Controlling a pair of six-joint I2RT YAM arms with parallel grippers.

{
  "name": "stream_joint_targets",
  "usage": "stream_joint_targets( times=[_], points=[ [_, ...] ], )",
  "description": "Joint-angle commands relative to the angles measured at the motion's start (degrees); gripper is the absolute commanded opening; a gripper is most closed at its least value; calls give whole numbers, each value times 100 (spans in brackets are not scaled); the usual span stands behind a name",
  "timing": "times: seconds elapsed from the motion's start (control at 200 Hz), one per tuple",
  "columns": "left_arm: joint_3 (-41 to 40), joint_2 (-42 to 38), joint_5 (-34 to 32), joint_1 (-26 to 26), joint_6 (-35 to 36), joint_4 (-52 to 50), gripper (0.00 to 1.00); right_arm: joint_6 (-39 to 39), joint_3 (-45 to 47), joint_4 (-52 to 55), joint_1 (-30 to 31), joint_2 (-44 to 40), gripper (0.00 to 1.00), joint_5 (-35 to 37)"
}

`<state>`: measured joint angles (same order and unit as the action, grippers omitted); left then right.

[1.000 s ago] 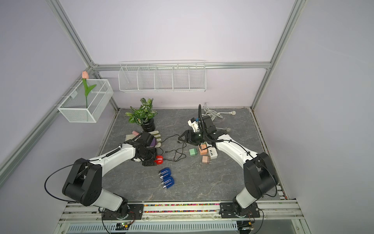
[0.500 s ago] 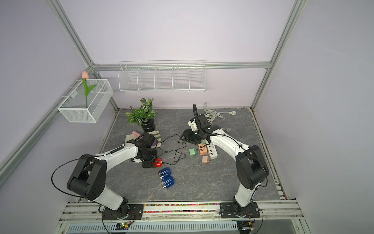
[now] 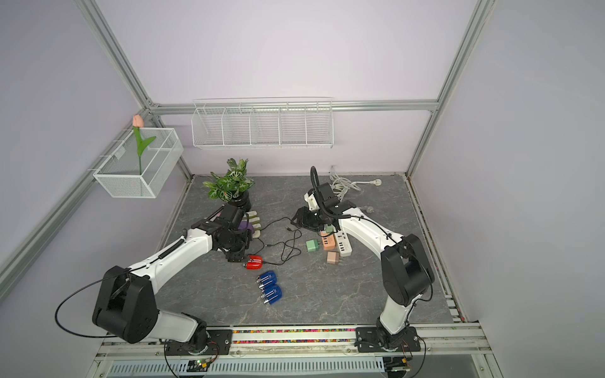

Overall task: Charge the electric shaver
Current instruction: Place the electric shaver at the center of the board, then pick up the charging cable from the center of the board.

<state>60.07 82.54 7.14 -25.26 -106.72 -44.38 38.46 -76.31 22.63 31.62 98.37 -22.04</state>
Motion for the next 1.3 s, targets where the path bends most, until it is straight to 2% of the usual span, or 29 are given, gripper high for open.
stream_joint_targets(
  times=[0.0,0.125,0.275,0.505,0.58,0.735,0.83,0.885,0.95,1.215,1.295],
  points=[
    [432,142,131,-176,-626,62,67,166,226,-360,-93,-443,53,250],
    [653,777,192,-314,-1344,1021,66,217,284,-504,-121,-517,53,271],
    [940,1613,-30,-306,-1987,1994,66,208,342,-505,-150,-603,53,244],
    [1364,2562,-151,-235,-2100,2255,62,225,646,-567,-200,-846,53,227],
    [1387,2711,-214,-235,-2117,2448,54,238,727,-576,-220,-903,53,210],
    [1298,2807,-371,-232,-2081,2783,30,241,837,-611,-252,-927,53,175],
    [1185,2766,-345,-229,-2001,3040,10,263,829,-602,-281,-876,53,120],
    [1071,2701,-309,-227,-1938,3313,4,300,829,-627,-305,-855,53,97],
    [962,2548,-283,-234,-1882,3439,0,359,820,-662,-343,-842,53,64],
    [382,1907,-283,-239,-1545,4745,0,517,640,-761,-512,-712,53,14],
    [366,1684,-232,-234,-1376,4869,0,539,508,-778,-572,-616,53,-24]
  ],
)
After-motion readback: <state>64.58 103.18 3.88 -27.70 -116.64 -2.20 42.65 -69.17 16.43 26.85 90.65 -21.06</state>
